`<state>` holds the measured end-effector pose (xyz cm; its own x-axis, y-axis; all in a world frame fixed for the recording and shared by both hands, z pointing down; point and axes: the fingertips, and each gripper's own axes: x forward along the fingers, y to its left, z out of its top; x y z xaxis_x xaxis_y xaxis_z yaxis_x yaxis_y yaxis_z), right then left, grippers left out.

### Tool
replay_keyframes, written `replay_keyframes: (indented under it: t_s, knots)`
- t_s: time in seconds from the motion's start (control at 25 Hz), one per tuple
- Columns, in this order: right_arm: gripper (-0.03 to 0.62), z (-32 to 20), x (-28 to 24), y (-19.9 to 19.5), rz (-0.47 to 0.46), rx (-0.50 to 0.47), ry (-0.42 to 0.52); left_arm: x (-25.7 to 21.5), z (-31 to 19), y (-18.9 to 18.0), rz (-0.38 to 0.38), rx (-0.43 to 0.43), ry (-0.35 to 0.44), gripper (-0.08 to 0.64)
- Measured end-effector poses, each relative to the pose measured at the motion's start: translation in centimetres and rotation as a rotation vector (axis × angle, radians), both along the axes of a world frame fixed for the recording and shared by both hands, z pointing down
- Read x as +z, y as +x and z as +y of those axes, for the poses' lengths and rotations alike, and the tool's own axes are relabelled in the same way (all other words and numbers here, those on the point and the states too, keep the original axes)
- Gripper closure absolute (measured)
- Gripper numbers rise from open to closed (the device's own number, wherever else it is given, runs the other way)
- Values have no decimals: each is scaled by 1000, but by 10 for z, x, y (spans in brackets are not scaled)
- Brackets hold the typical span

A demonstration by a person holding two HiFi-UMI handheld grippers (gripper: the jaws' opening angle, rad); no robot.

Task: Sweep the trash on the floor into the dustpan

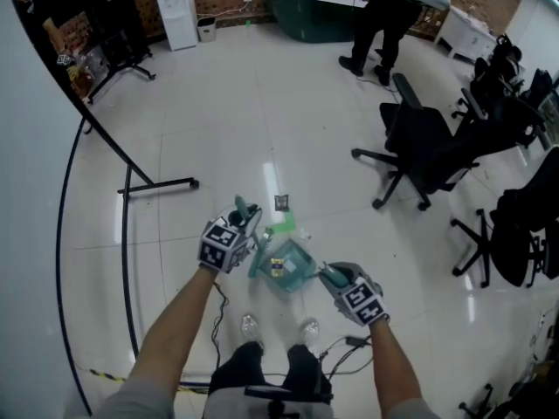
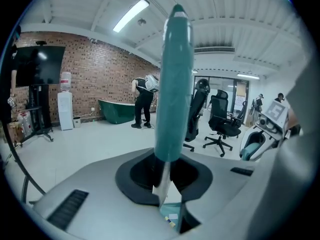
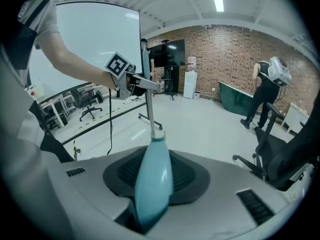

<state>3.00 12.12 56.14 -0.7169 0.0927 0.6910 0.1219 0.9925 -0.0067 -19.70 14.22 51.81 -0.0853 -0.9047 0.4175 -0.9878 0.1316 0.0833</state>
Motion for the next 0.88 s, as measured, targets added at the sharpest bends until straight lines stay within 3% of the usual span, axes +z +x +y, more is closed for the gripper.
replay_keyframes:
  t_s: [0.48, 0.76, 0.88]
  knots:
    - [479, 3, 35, -59, 41, -19, -3, 53, 14, -95, -75, -30, -116, 517]
    - [478, 10, 35, -97, 76, -11, 12, 93, 4, -129, -86, 51, -181, 517]
    - [479, 15, 28, -109, 86, -5, 17, 110, -2, -134, -41, 68, -194, 517]
